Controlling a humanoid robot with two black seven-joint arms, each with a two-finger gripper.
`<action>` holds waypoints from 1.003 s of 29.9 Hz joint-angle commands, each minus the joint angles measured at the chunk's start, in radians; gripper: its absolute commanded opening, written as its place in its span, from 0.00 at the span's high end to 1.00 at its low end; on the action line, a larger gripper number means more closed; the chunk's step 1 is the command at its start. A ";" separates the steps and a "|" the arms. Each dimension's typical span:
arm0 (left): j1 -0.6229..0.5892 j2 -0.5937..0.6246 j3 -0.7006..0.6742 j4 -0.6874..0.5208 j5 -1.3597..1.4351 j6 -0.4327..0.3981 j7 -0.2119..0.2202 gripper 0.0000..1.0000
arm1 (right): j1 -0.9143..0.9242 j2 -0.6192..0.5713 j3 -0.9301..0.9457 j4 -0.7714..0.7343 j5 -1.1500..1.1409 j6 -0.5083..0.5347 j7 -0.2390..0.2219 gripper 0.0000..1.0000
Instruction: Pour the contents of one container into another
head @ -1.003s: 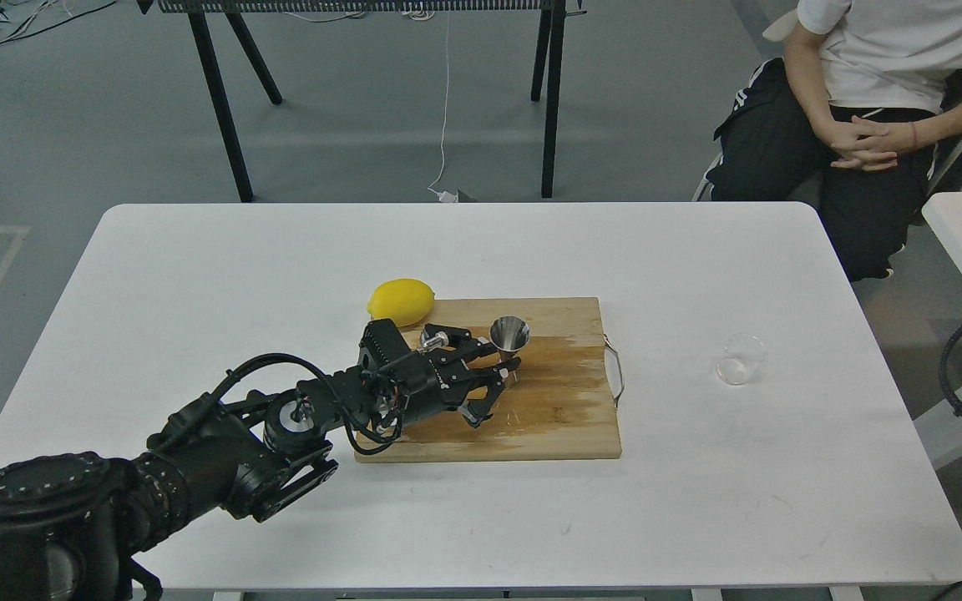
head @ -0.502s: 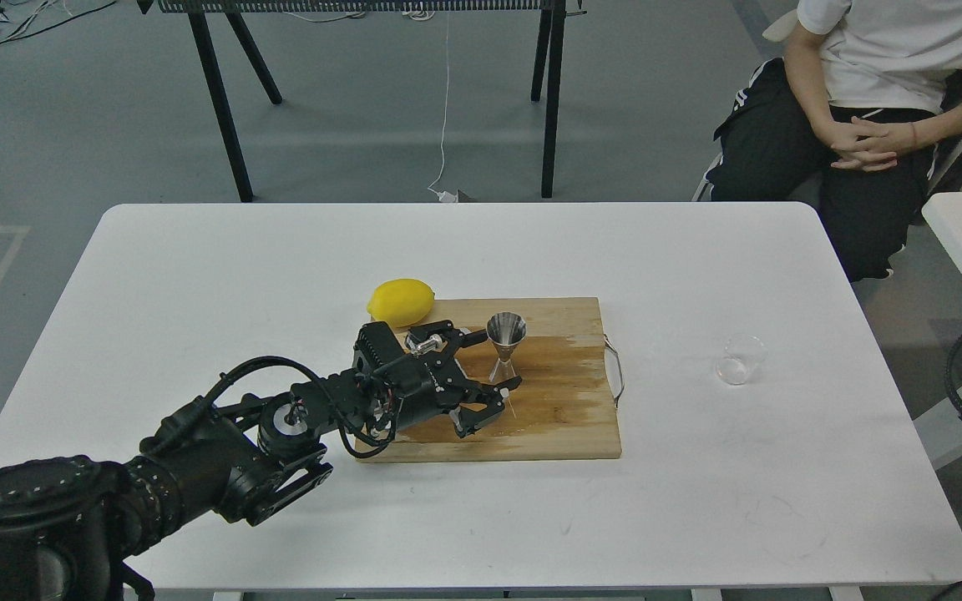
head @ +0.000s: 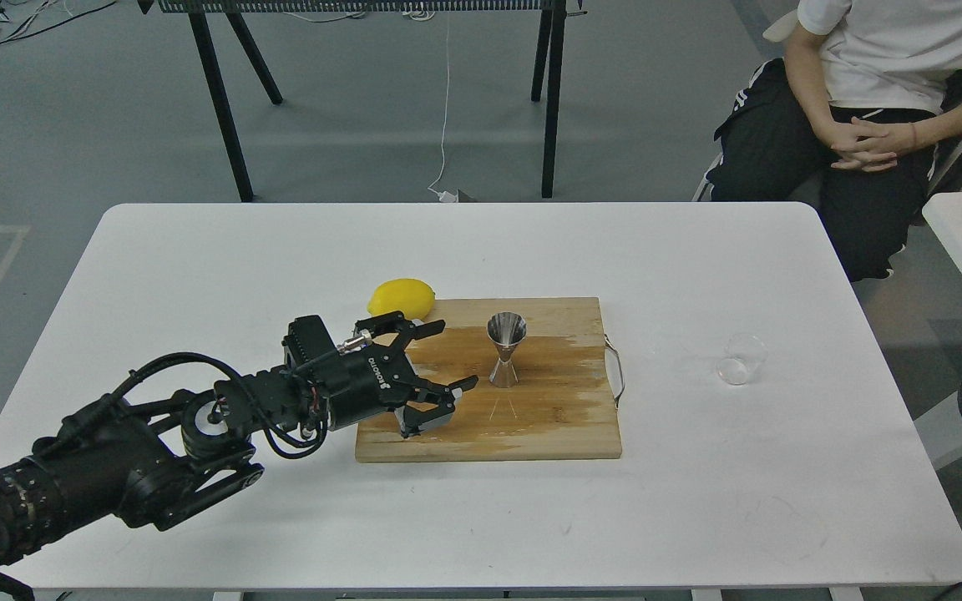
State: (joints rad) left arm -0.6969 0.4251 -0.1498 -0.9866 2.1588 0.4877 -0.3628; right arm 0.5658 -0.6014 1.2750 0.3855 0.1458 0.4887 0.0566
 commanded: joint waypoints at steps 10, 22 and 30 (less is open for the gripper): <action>-0.024 0.185 -0.407 -0.213 -0.774 -0.337 -0.064 0.00 | -0.078 -0.113 0.001 -0.011 0.000 0.000 -0.006 0.00; -0.098 0.097 -0.649 -0.066 -1.557 -0.589 -0.054 0.00 | -0.323 -0.136 0.015 0.499 0.239 0.000 -0.029 0.00; -0.101 0.084 -0.645 -0.035 -2.187 -0.698 -0.010 0.00 | -0.570 -0.075 0.020 0.772 0.333 0.000 -0.018 0.00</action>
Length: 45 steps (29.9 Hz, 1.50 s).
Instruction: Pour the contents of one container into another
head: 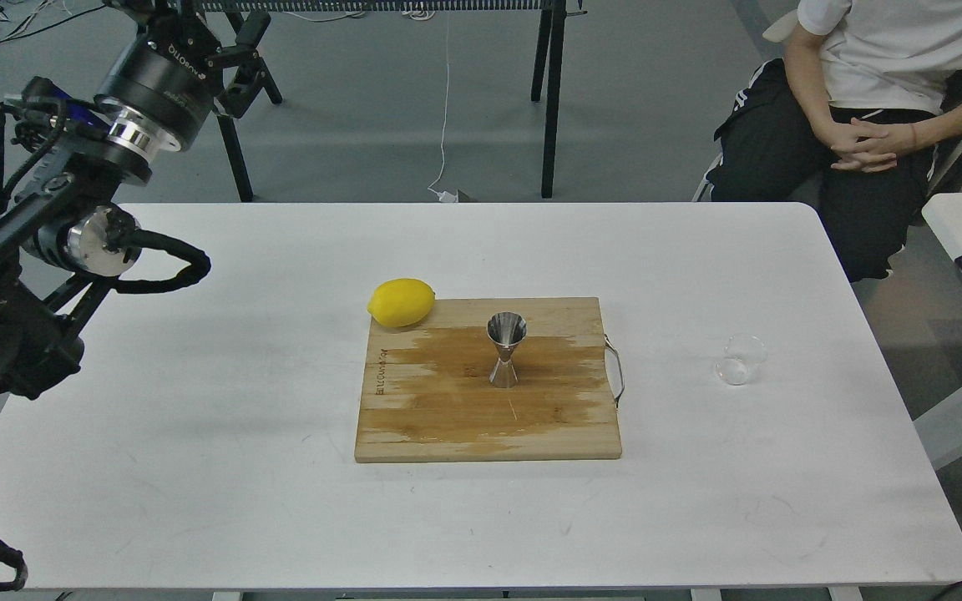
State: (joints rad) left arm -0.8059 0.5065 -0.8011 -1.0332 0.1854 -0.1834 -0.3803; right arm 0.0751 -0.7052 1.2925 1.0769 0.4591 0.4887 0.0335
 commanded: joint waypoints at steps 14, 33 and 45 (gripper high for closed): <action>0.025 0.004 -0.003 0.188 -0.360 -0.110 0.103 0.00 | -0.285 0.300 -0.005 0.207 0.006 -0.041 0.034 0.00; 0.042 0.012 -0.004 0.189 -0.359 -0.103 0.090 0.00 | -0.015 0.474 -0.088 -0.064 0.062 -0.298 -0.049 0.00; 0.042 0.014 -0.003 0.191 -0.357 -0.105 0.090 0.00 | 0.092 0.521 -0.087 -0.216 0.064 -0.364 -0.069 0.00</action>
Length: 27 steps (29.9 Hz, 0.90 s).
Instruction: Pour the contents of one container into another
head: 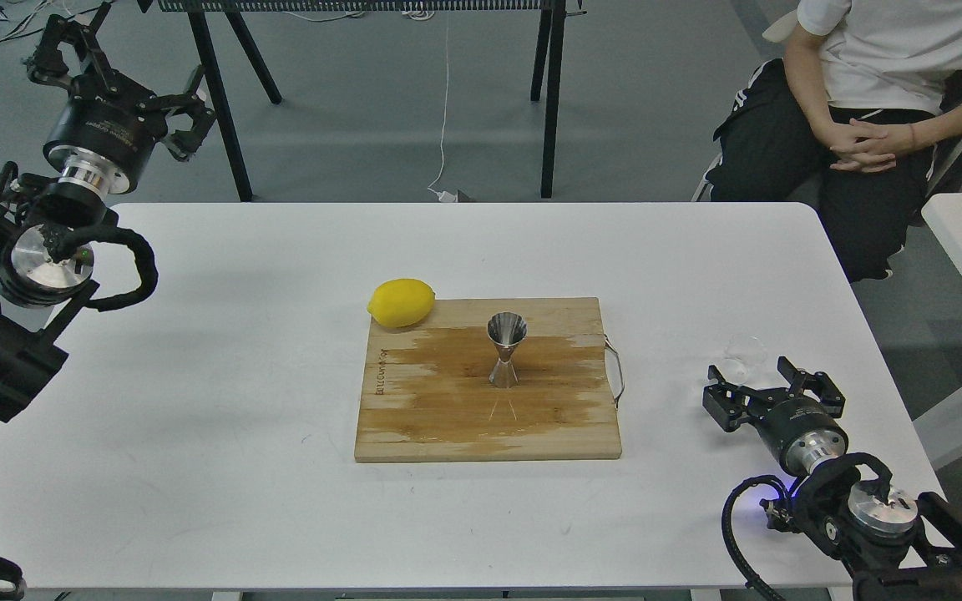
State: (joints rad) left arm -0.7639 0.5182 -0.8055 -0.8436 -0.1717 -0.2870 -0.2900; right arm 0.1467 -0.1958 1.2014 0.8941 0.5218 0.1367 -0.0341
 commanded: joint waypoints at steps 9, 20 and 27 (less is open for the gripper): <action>0.005 0.003 0.002 0.006 0.000 -0.001 0.000 0.00 | 0.074 0.053 -0.014 -0.124 -0.006 0.006 -0.001 0.06; 0.021 0.009 0.000 0.005 0.000 -0.001 -0.003 0.00 | 0.090 0.059 -0.005 -0.161 -0.006 0.089 -0.047 0.29; 0.021 0.009 -0.001 0.005 0.000 -0.001 -0.003 0.00 | 0.091 0.061 0.000 -0.162 -0.006 0.089 -0.053 0.41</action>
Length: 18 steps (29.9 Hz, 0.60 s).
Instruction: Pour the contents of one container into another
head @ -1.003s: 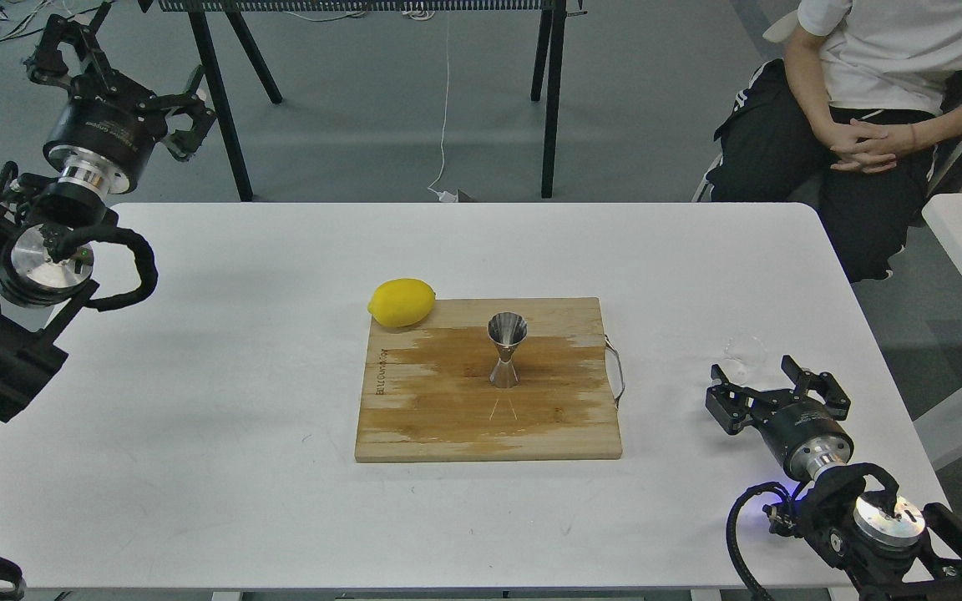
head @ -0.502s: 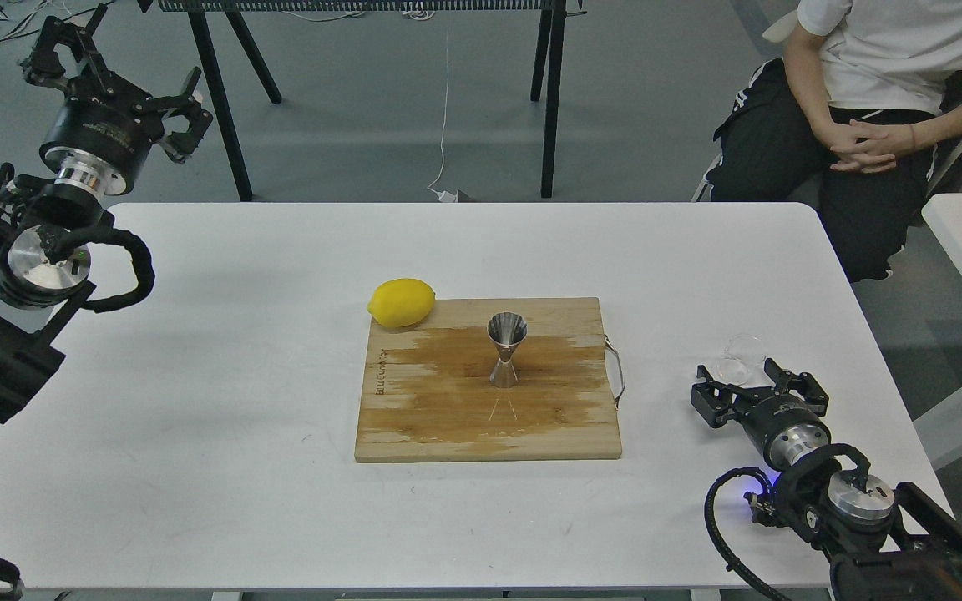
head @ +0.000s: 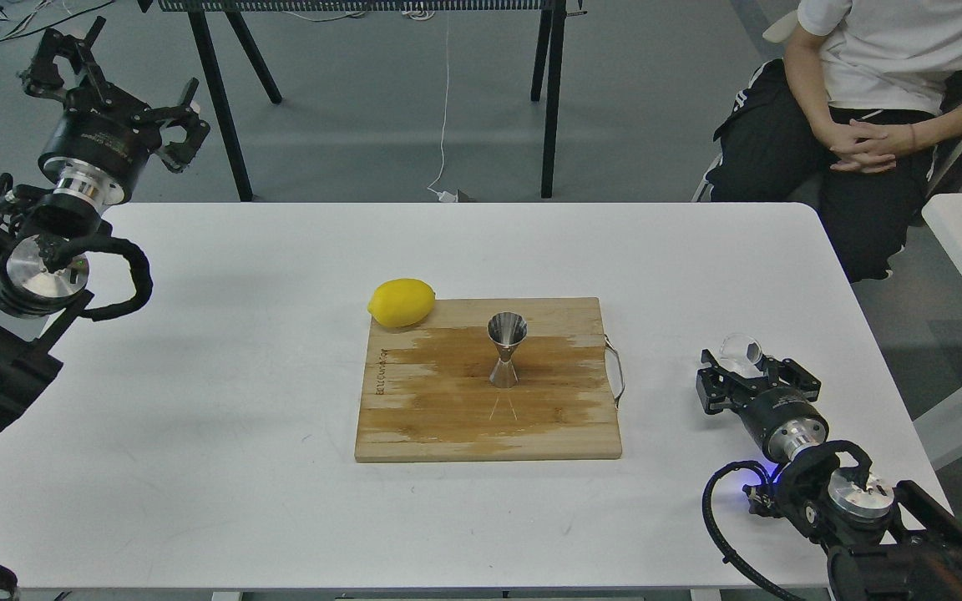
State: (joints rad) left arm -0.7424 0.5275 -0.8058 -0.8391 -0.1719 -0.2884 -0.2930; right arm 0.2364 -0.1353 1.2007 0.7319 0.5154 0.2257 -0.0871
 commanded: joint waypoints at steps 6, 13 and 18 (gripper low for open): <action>-0.002 0.000 -0.001 0.000 0.000 0.000 0.000 0.00 | 0.001 0.000 0.003 0.000 0.002 0.000 0.000 0.50; -0.002 0.014 -0.003 -0.001 0.000 -0.002 0.000 0.00 | 0.001 0.000 -0.003 0.030 0.008 0.000 -0.006 0.61; -0.002 0.029 -0.004 -0.001 0.000 -0.002 0.000 0.00 | -0.009 -0.024 -0.016 0.185 0.002 -0.020 -0.016 0.61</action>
State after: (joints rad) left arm -0.7440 0.5476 -0.8093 -0.8408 -0.1718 -0.2901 -0.2930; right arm 0.2327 -0.1419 1.1909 0.8227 0.5225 0.2223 -0.1004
